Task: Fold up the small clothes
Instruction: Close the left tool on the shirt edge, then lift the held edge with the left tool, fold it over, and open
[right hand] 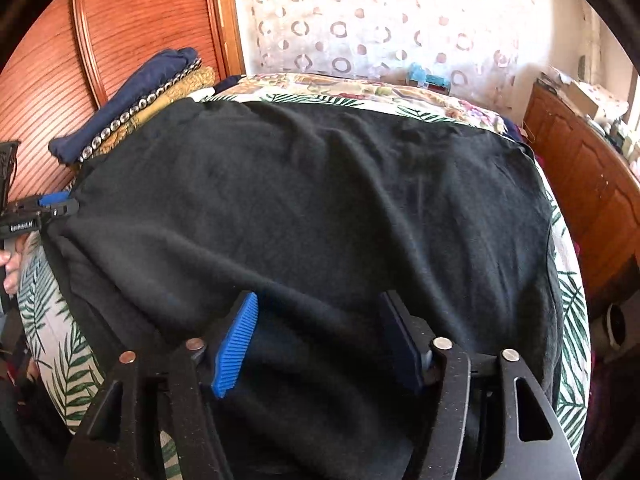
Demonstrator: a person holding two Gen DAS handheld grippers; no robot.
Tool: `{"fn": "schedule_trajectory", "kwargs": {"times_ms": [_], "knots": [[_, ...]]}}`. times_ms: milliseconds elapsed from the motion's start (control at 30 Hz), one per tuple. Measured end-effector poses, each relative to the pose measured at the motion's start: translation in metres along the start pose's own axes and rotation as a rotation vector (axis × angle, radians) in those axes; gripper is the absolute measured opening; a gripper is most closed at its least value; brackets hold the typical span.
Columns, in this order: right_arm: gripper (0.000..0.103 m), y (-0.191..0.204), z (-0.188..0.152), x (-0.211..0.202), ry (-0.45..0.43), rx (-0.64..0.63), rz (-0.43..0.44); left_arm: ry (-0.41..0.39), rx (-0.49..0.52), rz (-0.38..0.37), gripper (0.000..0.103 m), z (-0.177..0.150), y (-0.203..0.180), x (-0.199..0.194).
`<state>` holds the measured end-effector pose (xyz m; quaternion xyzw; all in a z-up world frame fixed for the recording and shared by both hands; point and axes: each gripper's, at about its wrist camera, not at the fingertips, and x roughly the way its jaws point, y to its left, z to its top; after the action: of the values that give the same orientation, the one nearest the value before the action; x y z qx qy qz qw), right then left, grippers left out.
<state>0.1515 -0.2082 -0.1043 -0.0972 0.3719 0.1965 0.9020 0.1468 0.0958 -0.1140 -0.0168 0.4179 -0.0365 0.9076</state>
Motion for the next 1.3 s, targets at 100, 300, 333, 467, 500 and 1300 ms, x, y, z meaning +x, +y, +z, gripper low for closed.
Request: {"fn": "schedule_trajectory", "kwargs": {"times_ms": [100,300,333,467,500,1300], "knots": [[0.073,0.004,0.005,-0.003,0.005,-0.014,-0.005,0.003,0.029,-0.007,0.016,0.002,-0.011,-0.001],[0.075,-0.001,0.008,-0.004,0.002,-0.004,0.008,-0.043,0.024,-0.023,0.013,0.011,-0.021,-0.015],[0.075,-0.003,0.007,-0.005,0.0,0.002,0.009,-0.055,0.024,-0.031,0.013,0.014,-0.023,-0.02],[0.075,-0.017,0.004,-0.014,-0.015,0.051,-0.001,-0.107,0.04,-0.076,0.013,0.029,-0.038,-0.039],[0.075,-0.021,0.003,-0.019,-0.025,0.064,0.002,-0.117,0.049,-0.086,0.013,0.033,-0.041,-0.041],[0.075,-0.076,-0.051,-0.106,-0.111,0.229,-0.124,-0.234,0.353,-0.475,0.013,0.127,-0.239,-0.061]]}}
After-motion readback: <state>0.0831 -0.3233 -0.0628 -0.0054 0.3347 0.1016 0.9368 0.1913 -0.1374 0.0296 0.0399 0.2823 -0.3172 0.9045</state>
